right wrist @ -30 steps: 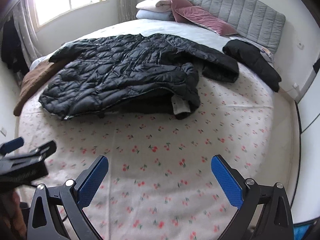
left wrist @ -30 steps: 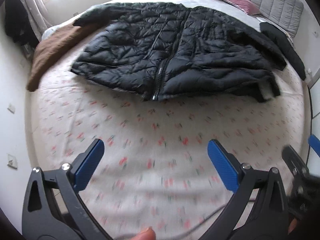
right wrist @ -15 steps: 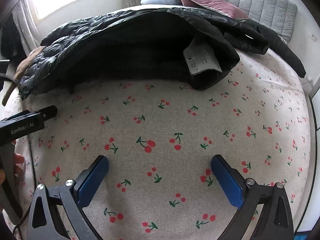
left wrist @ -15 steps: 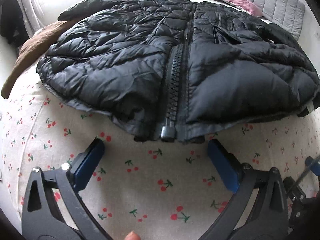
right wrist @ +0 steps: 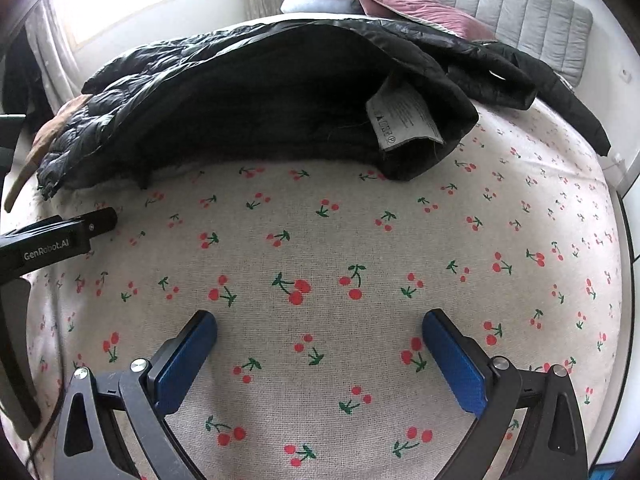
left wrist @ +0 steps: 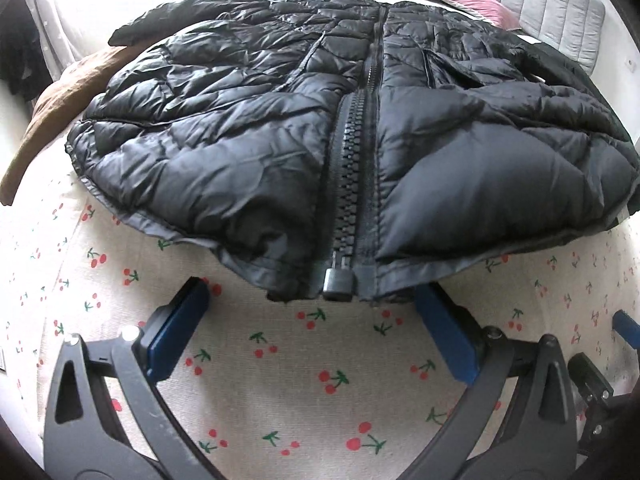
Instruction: Fold large clothes
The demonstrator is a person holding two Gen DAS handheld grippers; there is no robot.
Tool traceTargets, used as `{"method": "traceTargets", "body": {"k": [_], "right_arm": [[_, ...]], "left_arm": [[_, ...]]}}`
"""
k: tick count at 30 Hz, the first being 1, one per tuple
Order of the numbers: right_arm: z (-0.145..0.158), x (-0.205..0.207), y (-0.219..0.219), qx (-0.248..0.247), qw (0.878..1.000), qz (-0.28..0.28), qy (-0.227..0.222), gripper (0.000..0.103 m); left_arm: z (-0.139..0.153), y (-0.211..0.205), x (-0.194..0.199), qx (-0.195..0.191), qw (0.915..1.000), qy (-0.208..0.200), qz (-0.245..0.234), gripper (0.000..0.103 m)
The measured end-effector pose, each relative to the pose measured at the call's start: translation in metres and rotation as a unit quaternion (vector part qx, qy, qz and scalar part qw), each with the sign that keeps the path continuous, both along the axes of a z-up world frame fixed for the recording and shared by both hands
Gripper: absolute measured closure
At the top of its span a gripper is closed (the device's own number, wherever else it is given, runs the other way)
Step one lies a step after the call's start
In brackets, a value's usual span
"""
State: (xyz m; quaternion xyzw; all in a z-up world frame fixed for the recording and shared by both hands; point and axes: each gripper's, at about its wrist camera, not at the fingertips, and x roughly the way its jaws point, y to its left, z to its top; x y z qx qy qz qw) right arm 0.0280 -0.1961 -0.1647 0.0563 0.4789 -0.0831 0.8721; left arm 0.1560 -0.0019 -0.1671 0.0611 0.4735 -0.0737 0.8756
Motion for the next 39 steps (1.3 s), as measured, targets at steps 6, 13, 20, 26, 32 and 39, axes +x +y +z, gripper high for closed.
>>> {"method": "traceTargets", "body": {"k": [6, 13, 20, 26, 32, 39], "right_arm": [[0.001, 0.005, -0.008, 0.004, 1.000, 0.000, 0.001, 0.000], [0.001, 0.005, -0.009, 0.005, 1.000, 0.000, 0.000, 0.000], [0.001, 0.005, -0.009, 0.005, 1.000, 0.000, 0.000, 0.000], [0.000, 0.005, -0.009, 0.005, 1.000, -0.001, 0.000, 0.000], [0.000, 0.005, -0.009, 0.005, 1.000, -0.001, 0.000, 0.000], [0.000, 0.005, -0.008, 0.005, 1.000, -0.001, 0.000, 0.000]], "left_arm": [[0.000, 0.000, -0.002, -0.001, 1.0000, -0.005, -0.001, 0.000], [0.000, 0.000, 0.000, 0.000, 1.0000, -0.004, 0.000, 0.000], [0.000, 0.000, -0.001, 0.000, 1.0000, -0.003, -0.001, 0.000], [0.000, 0.000, 0.000, 0.000, 1.0000, -0.003, 0.000, 0.000], [0.000, 0.000, 0.000, 0.000, 1.0000, -0.003, 0.000, 0.000], [0.000, 0.000, 0.000, 0.000, 1.0000, -0.003, 0.000, 0.000]]}}
